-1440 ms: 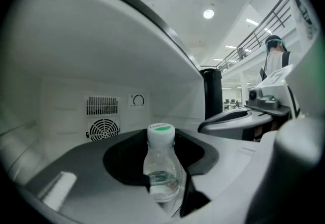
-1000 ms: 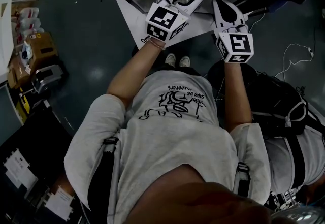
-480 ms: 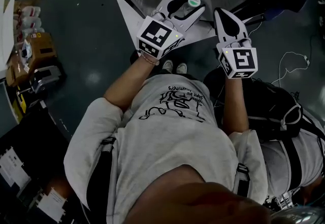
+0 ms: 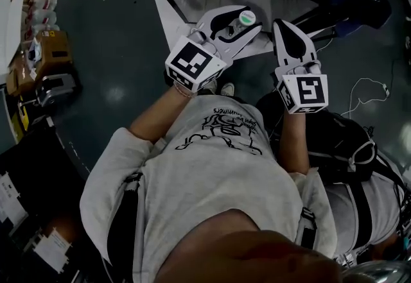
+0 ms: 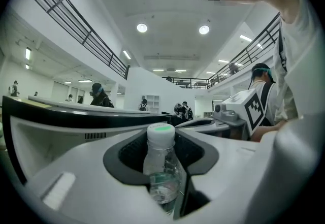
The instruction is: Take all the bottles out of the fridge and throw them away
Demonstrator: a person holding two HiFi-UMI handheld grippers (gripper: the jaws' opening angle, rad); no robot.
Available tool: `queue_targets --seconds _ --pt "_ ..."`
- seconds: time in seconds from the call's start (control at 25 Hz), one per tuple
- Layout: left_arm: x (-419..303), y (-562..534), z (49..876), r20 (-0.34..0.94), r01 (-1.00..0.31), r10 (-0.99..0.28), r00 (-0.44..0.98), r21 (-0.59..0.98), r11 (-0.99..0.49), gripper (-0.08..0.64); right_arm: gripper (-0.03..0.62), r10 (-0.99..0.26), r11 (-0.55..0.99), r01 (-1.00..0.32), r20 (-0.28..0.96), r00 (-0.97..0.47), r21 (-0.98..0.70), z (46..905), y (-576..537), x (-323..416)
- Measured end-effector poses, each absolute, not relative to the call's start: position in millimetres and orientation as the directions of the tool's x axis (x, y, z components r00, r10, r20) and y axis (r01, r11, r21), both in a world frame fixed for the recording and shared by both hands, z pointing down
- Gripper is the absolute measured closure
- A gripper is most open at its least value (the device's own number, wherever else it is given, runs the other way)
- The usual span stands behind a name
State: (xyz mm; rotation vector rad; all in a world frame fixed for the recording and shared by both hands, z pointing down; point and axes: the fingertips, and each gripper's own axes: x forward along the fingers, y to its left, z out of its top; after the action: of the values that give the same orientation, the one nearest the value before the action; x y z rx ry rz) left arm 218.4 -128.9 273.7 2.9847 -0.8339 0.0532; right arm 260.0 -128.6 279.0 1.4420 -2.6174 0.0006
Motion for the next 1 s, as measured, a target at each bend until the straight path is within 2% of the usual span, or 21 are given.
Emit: queue_targets --seconds 0.48,1.0 --pt "190 -116 263 0.037 -0.621 -0.620 0.784 0.009 -0.784 0.399 0.583 -0.779 0.626 -0.772 0.123 -0.615 0.105 263 -120 232" --pt "124 -95 254 0.028 -0.718 -0.718 0.696 0.008 -0.696 0.400 0.583 -0.693 0.720 -0.682 0.112 -0.712 0.125 250 -101 167"
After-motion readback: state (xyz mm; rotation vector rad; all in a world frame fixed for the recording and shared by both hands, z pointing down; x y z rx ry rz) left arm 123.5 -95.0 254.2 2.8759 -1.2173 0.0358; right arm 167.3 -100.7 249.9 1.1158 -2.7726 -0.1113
